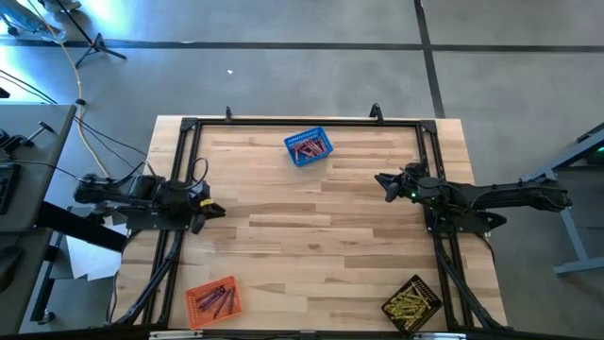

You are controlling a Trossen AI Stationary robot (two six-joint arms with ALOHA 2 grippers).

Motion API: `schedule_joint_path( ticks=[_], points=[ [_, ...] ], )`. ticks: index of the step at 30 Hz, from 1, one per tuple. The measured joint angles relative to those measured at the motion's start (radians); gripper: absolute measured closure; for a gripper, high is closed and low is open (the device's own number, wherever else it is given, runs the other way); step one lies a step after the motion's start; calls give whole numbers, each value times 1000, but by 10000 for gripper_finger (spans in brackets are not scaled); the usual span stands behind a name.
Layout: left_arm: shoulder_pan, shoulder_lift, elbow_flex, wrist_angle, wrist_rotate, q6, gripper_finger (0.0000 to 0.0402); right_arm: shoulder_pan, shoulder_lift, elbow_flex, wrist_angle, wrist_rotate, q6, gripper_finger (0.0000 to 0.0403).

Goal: Sort crayons
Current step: Return to Home Position

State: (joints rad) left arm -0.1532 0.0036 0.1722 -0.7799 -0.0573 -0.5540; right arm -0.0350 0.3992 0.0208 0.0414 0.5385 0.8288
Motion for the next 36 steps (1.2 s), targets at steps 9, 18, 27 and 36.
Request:
schedule_joint_path(
  ticks=[9,18,27,36],
  points=[
    [116,0,0,0,-1,-2,342,0,0,0,0,0,0,288],
    [239,0,0,0,-2,-2,342,0,0,0,0,0,0,288],
    [256,0,-2,69,-70,159,342,0,0,0,0,0,0,288],
    [310,0,-12,361,-209,284,342,0,0,0,0,0,0,288]
  ],
)
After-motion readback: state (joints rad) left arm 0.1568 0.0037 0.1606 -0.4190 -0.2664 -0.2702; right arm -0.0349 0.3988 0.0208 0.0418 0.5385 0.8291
